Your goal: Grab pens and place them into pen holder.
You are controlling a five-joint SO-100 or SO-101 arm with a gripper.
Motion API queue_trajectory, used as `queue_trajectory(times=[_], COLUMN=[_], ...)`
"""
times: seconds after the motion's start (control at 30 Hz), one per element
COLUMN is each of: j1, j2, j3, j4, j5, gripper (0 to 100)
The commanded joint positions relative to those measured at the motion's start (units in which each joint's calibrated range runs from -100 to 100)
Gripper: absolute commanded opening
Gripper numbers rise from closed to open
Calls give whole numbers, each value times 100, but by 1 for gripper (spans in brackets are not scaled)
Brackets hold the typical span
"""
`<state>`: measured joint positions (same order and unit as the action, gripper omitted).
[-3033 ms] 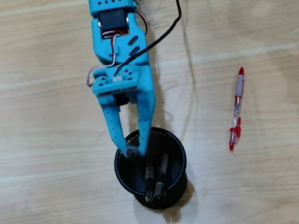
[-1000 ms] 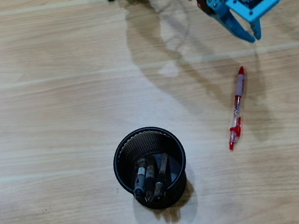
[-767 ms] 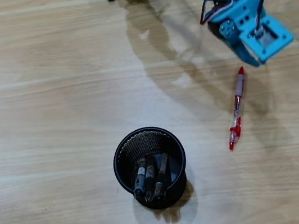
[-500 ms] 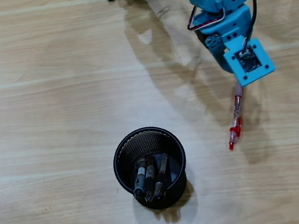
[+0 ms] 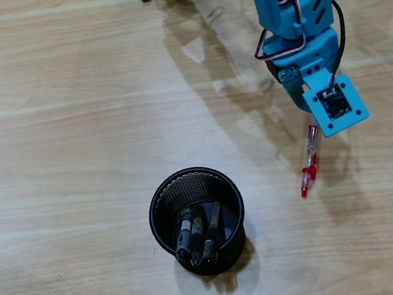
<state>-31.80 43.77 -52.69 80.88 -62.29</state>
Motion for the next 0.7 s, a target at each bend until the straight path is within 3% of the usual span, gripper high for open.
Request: queue_trajectory(times=[0.0,0.23,0.4,0.67], j1=[43,43,-84,-20], j2=[80,357,609,642], j3=[-333,-261,-261,-243], j4=[-43,-516,-938,-929], j5=[-22,-22,-22,-22], gripper=[2,4,15,17])
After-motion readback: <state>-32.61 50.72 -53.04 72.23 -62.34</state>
